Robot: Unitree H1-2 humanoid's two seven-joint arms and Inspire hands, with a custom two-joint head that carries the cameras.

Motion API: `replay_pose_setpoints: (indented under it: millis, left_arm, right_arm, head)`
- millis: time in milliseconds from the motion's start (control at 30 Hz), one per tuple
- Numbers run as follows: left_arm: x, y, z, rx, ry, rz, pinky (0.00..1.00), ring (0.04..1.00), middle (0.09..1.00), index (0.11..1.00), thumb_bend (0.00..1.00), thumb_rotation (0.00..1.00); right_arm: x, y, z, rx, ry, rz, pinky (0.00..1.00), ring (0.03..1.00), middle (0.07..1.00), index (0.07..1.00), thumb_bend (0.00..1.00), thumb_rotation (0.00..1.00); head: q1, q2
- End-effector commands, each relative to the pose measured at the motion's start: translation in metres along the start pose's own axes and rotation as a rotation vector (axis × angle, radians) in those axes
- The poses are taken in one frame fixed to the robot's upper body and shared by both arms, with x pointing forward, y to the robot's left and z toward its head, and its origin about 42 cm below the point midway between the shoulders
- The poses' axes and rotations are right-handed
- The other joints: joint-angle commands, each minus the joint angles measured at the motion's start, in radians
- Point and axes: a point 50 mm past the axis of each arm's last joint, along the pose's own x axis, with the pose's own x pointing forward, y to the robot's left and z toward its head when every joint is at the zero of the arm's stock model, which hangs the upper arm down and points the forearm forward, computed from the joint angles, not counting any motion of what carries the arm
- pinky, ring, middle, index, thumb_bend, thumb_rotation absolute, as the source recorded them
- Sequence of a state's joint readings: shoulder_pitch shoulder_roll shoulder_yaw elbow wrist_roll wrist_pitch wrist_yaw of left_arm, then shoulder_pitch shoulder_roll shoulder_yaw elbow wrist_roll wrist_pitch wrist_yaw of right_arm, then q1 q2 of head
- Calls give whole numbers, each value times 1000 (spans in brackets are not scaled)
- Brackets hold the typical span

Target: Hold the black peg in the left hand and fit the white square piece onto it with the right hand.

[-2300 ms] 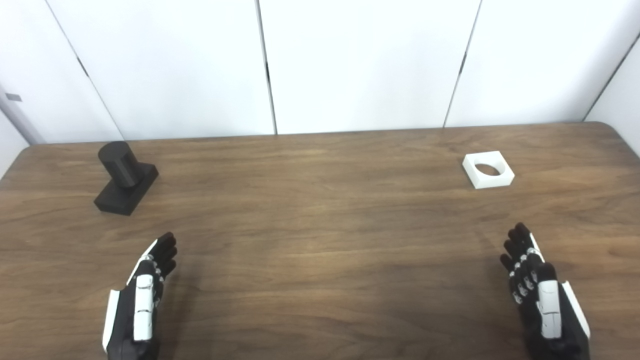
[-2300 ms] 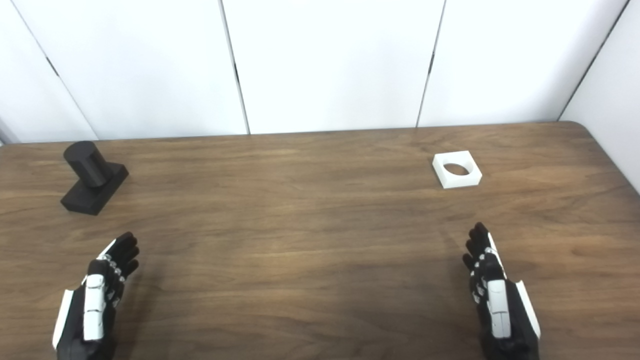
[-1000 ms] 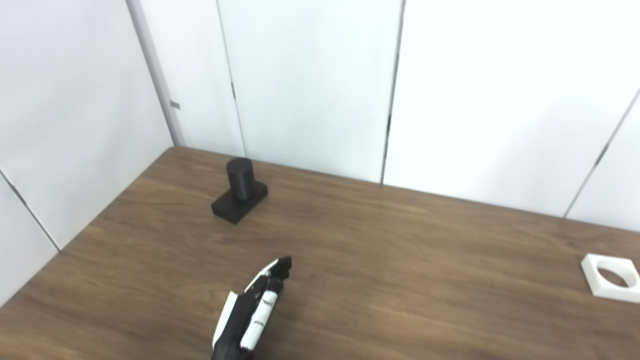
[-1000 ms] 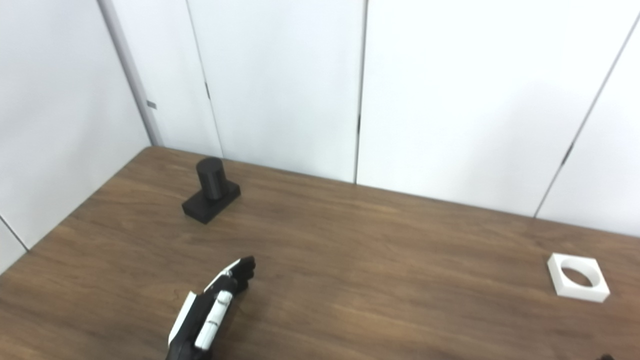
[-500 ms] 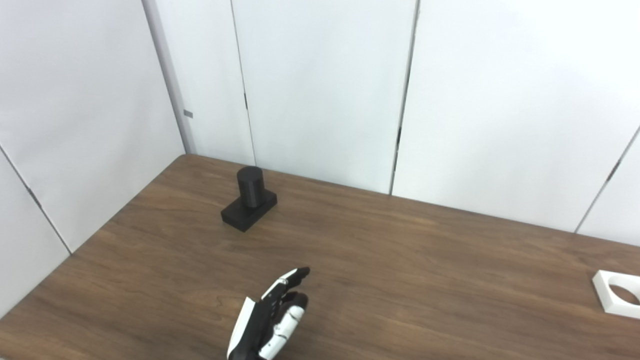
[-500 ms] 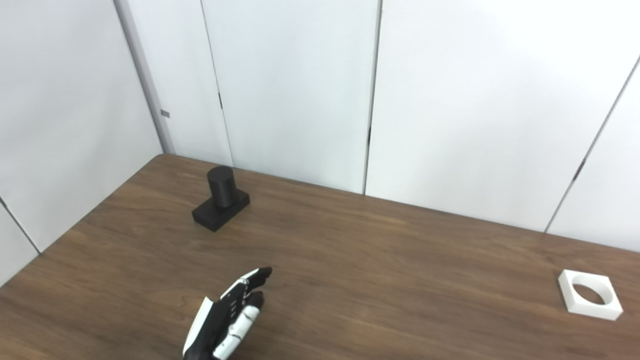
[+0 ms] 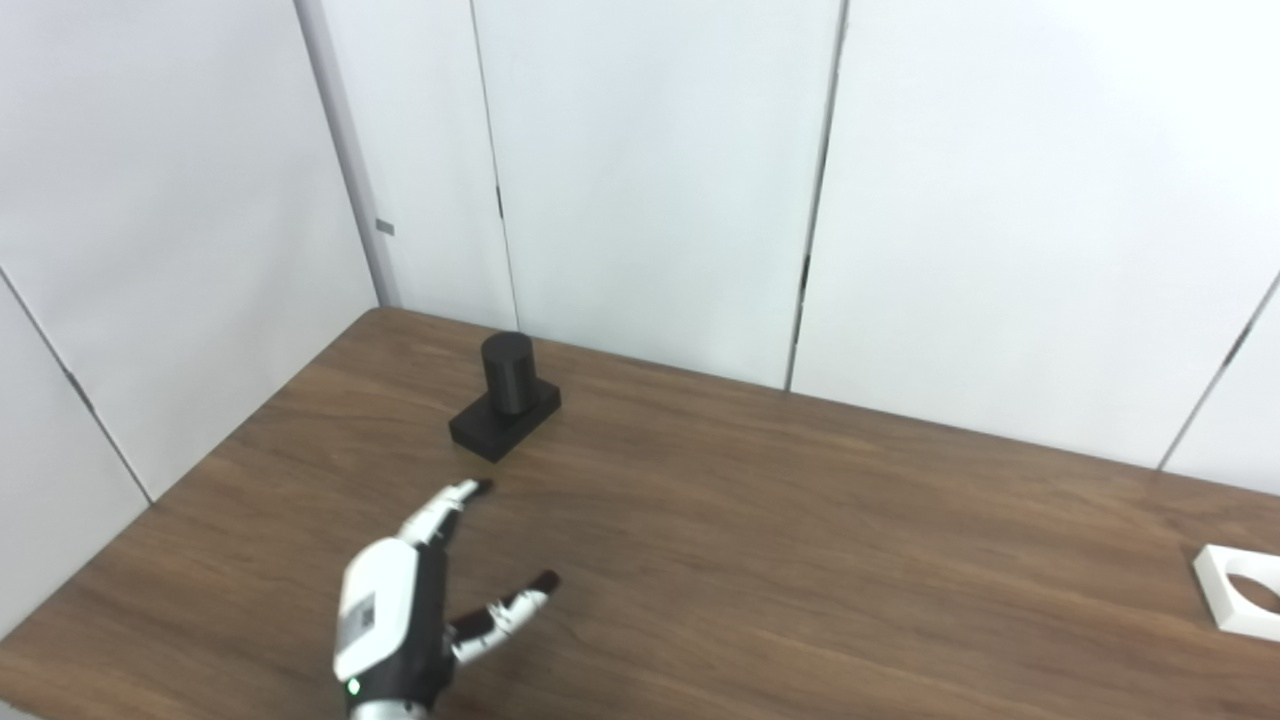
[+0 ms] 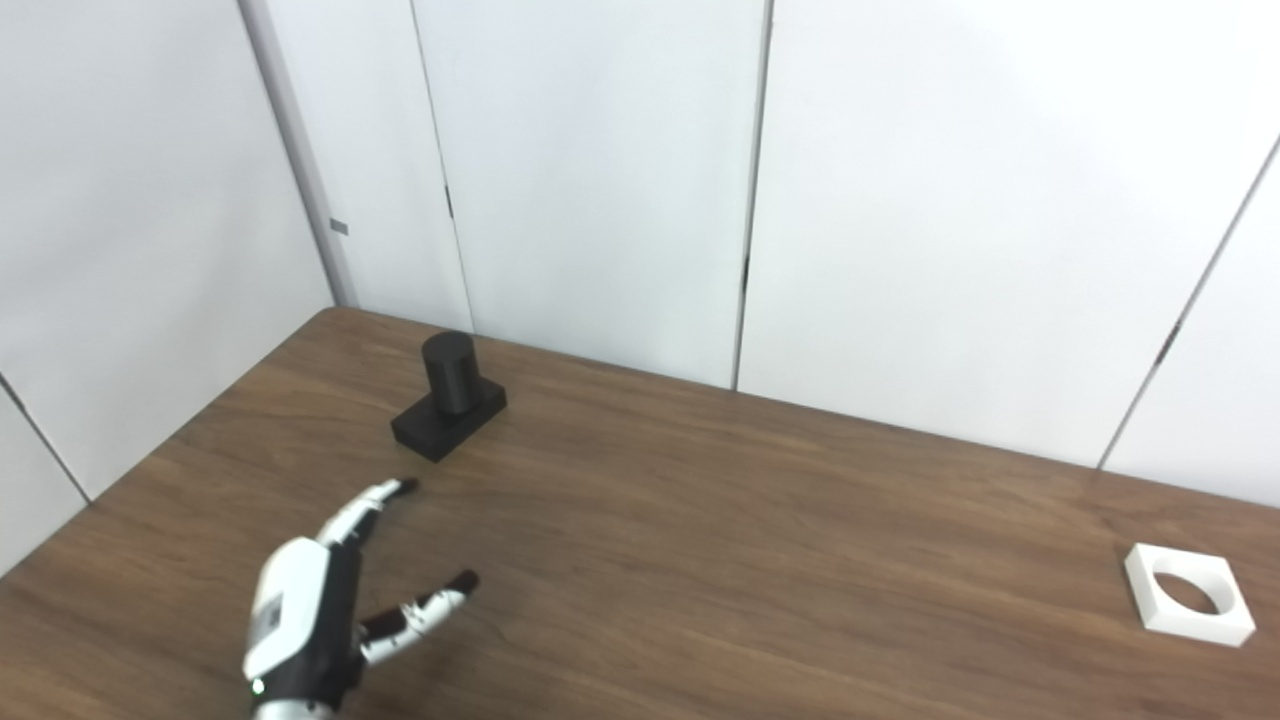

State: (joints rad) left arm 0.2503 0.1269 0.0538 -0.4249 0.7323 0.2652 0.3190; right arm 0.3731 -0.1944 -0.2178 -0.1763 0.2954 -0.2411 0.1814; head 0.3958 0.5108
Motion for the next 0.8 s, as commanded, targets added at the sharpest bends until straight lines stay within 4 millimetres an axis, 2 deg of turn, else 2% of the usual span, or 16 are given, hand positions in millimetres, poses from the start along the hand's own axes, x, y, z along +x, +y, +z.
replay_pose_setpoints:
  millis: [0,100,167,233,433,767]
  left_arm:
    - [24,8,16,22,-45,117,739,853,860,834,820,371]
    - [41,13,8,142,-7,90,768,885,886,865,821,487]
    - [53,14,3,219,19,65,837,909,911,880,857,596]
    - [67,13,-1,276,45,53,870,919,920,881,879,627]
    - [96,11,-10,317,98,43,931,943,933,882,882,643]
    - [140,9,-28,322,178,18,945,941,930,884,867,637]
  right_arm:
    - [7,-3,2,-12,-17,6,998,967,942,927,645,932]
    - [6,-2,0,-14,-15,8,1000,969,937,925,654,933]
    - [6,-1,0,-19,-14,10,1000,972,939,929,654,941]
    - [6,1,0,-17,-16,3,997,966,934,924,652,938]
    - [6,5,1,-17,-20,-1,978,948,922,912,647,929]
    - [3,7,2,-9,-28,13,987,956,930,919,603,942]
  head:
    - [-2,1]
    - [-9,-3]
    - [-11,-2]
    - [-12,-2]
    - [-16,-2]
    - [-22,4]
